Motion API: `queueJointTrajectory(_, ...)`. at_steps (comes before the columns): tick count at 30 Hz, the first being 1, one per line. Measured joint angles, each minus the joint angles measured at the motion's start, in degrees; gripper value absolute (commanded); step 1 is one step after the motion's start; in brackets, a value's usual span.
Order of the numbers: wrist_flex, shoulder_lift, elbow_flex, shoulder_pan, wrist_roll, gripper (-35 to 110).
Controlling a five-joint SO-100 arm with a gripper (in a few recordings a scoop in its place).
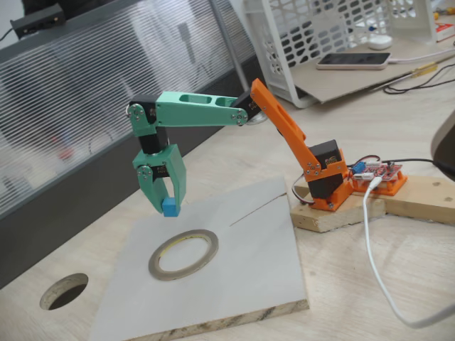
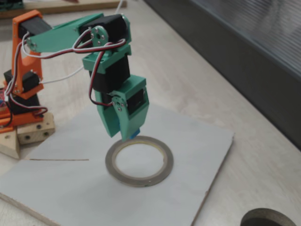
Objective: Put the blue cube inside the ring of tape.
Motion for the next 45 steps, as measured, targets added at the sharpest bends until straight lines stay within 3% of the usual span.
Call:
queueJointTrajectory(12, -1.9, 7.2, 17.1, -0.6, 0.2, 14)
queueJointTrajectory(24, -19.2, 8.9, 32.8, -2.9, 0.2, 14)
queueJointTrajectory(45, -25.8, 9.9, 33.7, -2.8, 0.2, 14)
